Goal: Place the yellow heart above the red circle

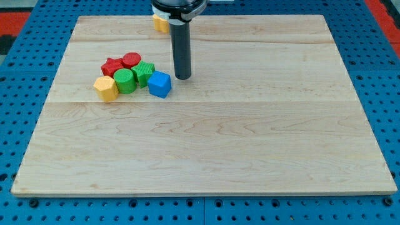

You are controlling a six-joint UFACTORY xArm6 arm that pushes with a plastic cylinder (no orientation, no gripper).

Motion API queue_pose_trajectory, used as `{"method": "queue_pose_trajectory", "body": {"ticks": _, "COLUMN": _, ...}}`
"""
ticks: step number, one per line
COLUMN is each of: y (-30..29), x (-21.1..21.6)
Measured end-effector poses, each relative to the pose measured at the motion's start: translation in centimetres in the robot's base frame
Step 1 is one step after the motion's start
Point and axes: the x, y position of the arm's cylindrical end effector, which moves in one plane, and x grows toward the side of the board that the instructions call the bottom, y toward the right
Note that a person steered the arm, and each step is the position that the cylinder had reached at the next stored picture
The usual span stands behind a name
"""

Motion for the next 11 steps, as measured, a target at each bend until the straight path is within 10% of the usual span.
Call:
{"method": "queue_pose_trajectory", "body": {"ticks": 2, "y": -3.4, "x": 1.9}}
{"method": "queue_pose_trajectory", "body": {"ticks": 5, "y": 8.1, "x": -18.4}}
{"method": "queue_pose_trajectory", "body": {"ticks": 7, "y": -6.6, "x": -18.4}}
{"method": "queue_pose_trajectory", "body": {"ticks": 11, "y": -9.2, "x": -15.0}}
